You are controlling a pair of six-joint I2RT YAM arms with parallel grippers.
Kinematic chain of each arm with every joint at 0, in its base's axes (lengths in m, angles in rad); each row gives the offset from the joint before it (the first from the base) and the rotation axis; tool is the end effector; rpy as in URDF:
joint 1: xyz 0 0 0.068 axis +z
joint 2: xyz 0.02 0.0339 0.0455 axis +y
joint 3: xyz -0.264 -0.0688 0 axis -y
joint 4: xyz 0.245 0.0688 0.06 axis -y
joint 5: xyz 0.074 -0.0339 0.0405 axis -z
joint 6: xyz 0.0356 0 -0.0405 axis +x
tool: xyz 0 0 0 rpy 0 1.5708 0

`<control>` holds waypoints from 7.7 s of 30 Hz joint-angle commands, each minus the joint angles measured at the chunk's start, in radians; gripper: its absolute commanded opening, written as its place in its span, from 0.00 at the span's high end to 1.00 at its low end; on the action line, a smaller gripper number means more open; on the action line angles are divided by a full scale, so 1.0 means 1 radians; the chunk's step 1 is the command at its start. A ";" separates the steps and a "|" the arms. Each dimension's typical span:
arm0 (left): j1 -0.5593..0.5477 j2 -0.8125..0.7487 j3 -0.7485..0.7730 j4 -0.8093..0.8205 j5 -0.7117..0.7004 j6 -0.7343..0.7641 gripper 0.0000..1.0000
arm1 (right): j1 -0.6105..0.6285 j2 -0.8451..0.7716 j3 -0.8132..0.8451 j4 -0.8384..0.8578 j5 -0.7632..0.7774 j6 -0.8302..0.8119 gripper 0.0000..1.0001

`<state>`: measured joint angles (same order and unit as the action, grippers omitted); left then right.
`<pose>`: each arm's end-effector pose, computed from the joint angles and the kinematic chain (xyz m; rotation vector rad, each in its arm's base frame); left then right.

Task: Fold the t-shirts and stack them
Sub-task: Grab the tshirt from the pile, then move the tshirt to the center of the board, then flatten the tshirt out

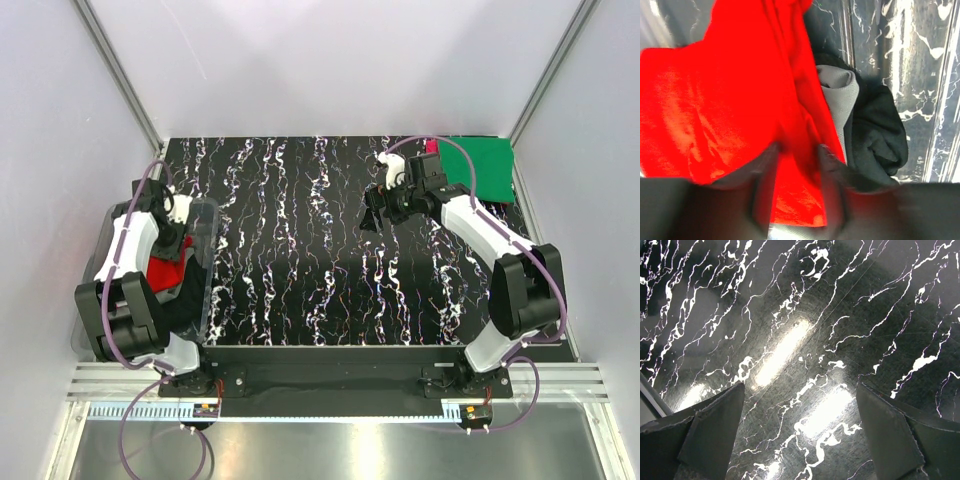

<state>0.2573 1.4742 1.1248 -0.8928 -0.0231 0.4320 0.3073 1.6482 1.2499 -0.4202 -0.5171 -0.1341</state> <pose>0.2712 0.0722 0.2450 0.2418 2.8236 0.1896 0.3390 0.1260 0.2604 -0.7533 2.2374 0.6989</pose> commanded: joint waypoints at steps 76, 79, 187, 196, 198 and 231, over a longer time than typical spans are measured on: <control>-0.621 -0.102 0.090 0.052 0.583 -0.222 0.49 | 0.010 -0.122 -0.072 -0.006 0.109 -0.274 0.06; -0.618 -0.062 0.144 0.080 0.536 -0.220 0.45 | 0.012 0.037 0.051 -0.029 0.039 -0.239 0.10; -0.690 0.051 0.070 -0.170 0.669 0.007 0.44 | 0.124 0.343 0.212 -0.055 -0.075 -0.549 0.22; -0.691 0.041 0.055 -0.161 0.637 0.005 0.43 | 0.124 0.461 0.353 -0.069 -0.089 -0.526 0.31; -0.691 0.049 0.061 -0.159 0.638 0.007 0.43 | 0.124 0.482 0.371 -0.103 -0.096 -0.519 0.41; -0.911 0.468 0.300 -0.070 0.612 -0.053 0.73 | 0.016 0.394 0.639 -0.221 -0.057 -0.394 0.50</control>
<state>-0.6437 1.9335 1.3777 -0.9688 0.5362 0.3717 0.3218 2.0750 1.9045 -0.6468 -0.5842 -0.5350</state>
